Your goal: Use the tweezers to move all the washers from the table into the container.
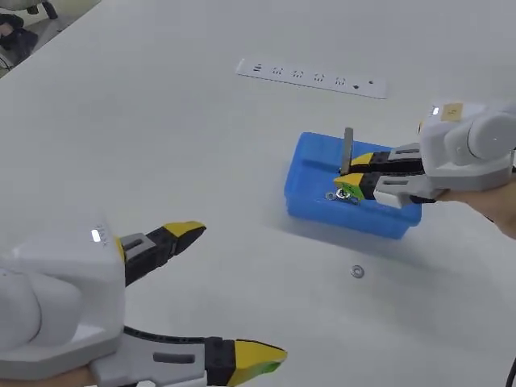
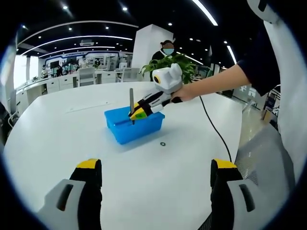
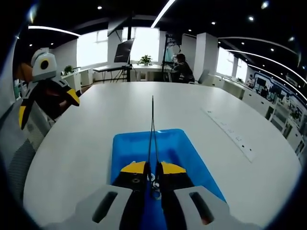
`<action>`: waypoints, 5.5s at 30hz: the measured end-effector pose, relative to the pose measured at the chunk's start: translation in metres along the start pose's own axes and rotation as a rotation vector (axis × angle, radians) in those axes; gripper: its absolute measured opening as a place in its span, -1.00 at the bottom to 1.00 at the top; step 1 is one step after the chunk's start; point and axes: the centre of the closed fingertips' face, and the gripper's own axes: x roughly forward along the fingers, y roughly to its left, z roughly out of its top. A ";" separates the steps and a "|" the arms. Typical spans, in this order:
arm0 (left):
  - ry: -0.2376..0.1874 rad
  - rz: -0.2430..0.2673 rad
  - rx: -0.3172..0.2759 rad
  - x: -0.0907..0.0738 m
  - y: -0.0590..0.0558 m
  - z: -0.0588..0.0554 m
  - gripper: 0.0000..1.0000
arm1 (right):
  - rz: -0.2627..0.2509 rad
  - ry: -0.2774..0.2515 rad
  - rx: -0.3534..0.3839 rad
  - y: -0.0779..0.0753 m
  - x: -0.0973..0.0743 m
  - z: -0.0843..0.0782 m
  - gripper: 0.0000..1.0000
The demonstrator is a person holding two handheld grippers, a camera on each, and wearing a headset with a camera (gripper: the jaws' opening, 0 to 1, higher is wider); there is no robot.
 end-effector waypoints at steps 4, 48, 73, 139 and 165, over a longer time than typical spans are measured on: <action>-0.009 0.001 0.000 0.001 0.001 0.004 0.99 | -0.019 -0.018 -0.002 -0.003 -0.006 0.006 -0.80; -0.093 -0.394 0.351 0.144 0.014 0.125 -0.22 | 0.021 -0.074 -0.033 0.016 -0.037 0.015 -0.84; -0.070 -0.391 0.572 0.132 0.010 0.134 -0.89 | -0.008 -0.034 -0.099 0.023 -0.039 0.024 -0.74; -0.066 -0.399 0.468 0.113 -0.045 0.059 -0.89 | 0.027 0.037 0.091 0.193 -0.115 -0.075 1.00; -0.011 -0.407 0.428 0.120 -0.042 0.054 -0.89 | 0.020 -0.014 0.160 0.166 -0.098 -0.060 0.89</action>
